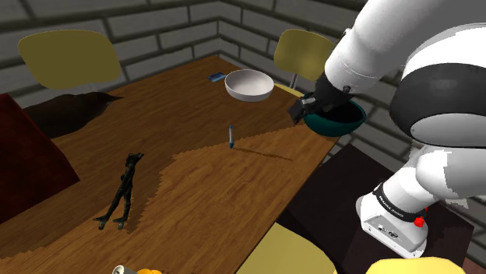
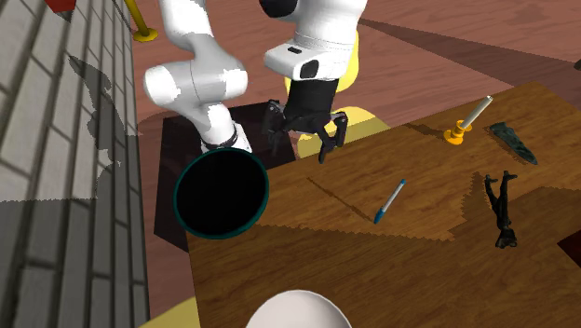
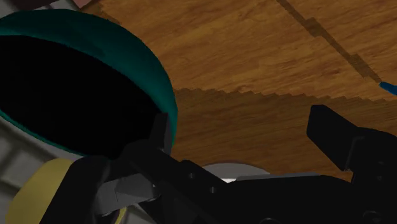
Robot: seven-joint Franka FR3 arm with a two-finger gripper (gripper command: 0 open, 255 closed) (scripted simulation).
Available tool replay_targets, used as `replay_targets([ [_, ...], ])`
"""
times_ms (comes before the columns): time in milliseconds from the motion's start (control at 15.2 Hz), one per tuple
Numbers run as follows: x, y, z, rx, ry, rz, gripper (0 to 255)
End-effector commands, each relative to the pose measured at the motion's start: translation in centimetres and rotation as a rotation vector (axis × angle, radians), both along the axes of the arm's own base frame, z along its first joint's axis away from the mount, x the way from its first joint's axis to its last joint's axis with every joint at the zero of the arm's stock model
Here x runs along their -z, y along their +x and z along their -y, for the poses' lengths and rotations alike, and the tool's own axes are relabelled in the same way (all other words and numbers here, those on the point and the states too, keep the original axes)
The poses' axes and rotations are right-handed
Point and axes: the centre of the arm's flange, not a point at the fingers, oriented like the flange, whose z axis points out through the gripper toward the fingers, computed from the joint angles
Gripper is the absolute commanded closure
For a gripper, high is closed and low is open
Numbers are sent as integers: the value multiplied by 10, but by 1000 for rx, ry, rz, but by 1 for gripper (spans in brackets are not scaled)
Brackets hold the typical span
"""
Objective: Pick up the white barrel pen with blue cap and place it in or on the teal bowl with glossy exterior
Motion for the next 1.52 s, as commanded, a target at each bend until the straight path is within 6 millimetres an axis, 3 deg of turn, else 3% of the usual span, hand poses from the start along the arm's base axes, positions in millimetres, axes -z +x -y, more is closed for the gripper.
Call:
replay_targets([
  [0,17,1,-30,47,-6,57,0],
  [462,61,24,-122,205,-42,246,0],
  [924,103,69,-208,364,-78,435,0],
  [1452,131,91,-190,365,-78,437,0],
])
